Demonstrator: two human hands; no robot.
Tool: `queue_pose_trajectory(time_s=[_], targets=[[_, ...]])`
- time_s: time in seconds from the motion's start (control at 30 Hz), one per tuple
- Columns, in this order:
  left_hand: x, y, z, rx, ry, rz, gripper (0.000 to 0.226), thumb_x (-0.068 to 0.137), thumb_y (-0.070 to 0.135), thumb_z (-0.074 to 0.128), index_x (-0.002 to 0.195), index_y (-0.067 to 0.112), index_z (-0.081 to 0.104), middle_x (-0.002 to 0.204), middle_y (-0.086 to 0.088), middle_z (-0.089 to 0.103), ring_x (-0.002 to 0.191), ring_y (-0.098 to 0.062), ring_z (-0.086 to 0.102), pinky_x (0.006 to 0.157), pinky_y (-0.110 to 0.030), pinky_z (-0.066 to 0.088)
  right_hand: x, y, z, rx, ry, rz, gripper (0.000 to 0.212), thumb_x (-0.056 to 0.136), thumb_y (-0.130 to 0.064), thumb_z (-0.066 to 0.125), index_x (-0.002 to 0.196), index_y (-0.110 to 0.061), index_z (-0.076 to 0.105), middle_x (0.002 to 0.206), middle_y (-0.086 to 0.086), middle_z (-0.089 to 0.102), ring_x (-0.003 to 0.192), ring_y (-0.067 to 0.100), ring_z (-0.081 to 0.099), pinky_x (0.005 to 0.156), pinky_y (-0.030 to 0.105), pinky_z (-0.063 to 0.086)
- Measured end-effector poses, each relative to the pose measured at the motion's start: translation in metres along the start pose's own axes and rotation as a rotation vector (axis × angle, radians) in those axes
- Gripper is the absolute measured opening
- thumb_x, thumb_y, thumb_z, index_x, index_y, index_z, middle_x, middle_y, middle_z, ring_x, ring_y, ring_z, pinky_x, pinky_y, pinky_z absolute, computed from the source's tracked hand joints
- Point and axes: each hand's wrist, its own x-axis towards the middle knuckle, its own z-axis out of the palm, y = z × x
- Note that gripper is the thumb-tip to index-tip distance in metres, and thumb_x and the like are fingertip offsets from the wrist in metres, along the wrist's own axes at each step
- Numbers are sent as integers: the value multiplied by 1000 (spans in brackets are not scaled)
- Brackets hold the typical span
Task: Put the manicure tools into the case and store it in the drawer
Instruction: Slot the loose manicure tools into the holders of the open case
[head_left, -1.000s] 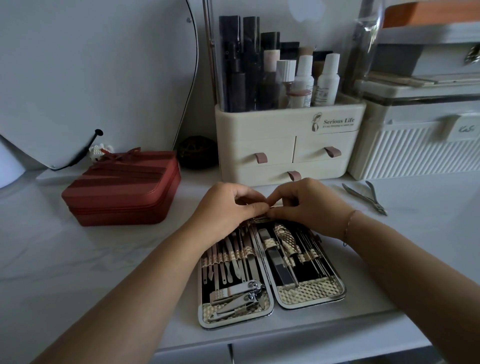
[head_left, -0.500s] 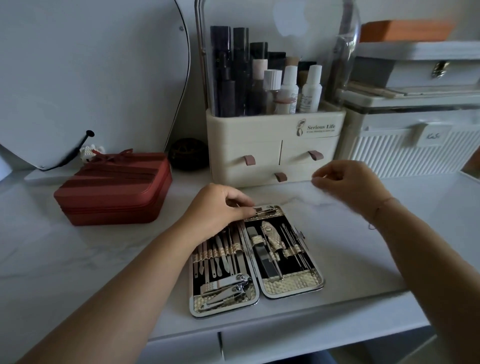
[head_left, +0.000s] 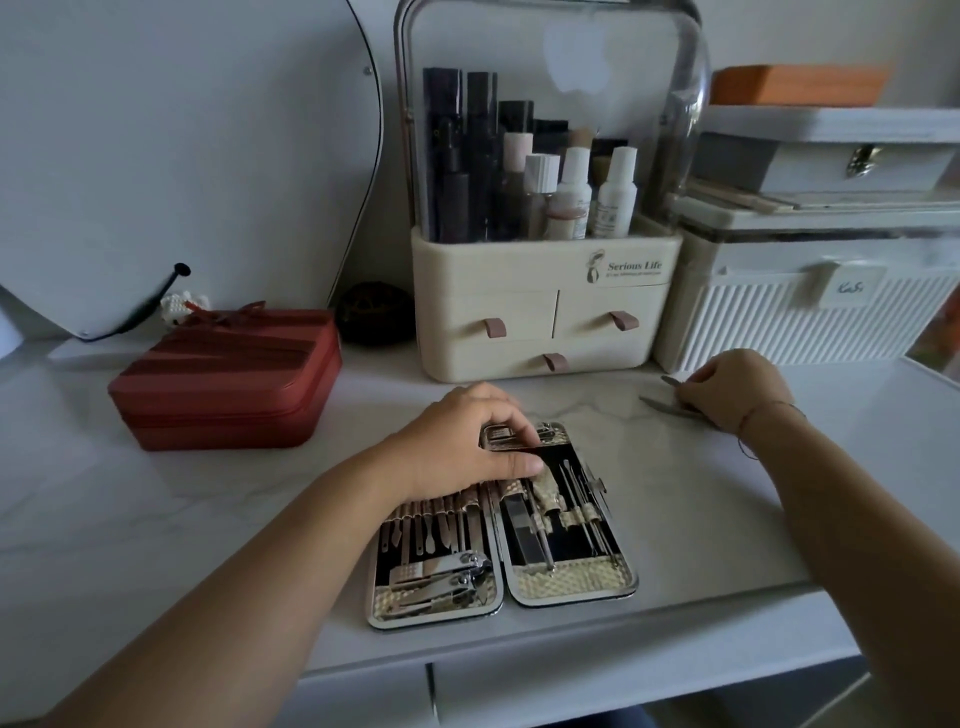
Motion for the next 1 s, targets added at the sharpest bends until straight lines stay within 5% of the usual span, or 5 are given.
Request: queue_pose_trajectory(time_s=[0.13,0.23,0.37,0.57,1.0], targets=[[2,1,1,11,-19,9,20,77,40,71,94,32,66,120,12,50,116,-3,44,100,-22,30,-13,-2,-5,129,47,-18,19,78,-13,62,69,2,69,61,11,59,60,21,52,58,25,41],[5,0,1,19,-24,12,12,78,35,71,87,27,68,117,11,53,112,-2,47,97,-21,31,-31,-17,-11,521,-48,-5,12,82,-4,56,78,2,66,47,-2,58,50,14,47,51,22,42],[6,2,0,2,-35,2,8,78,32,72,82,26,68,118,14,53,111,2,47,97,-18,29,-65,-41,-6,891,-330,-21,11,87,2,53,94,1,60,71,16,60,51,13,47,50,22,43],[4,1,-2,29,-72,64,17,84,33,65,100,39,67,119,13,51,118,-2,44,105,-24,29,-86,-58,11,1051,-533,-19,17,90,2,47,97,-1,62,67,10,56,46,9,48,44,17,41],[1,5,-3,-44,-52,12,10,75,34,74,74,35,64,122,21,50,112,3,47,101,-22,31,-90,-52,10,1255,-671,51,16,91,1,45,96,-4,60,66,8,61,45,9,52,42,16,43]])
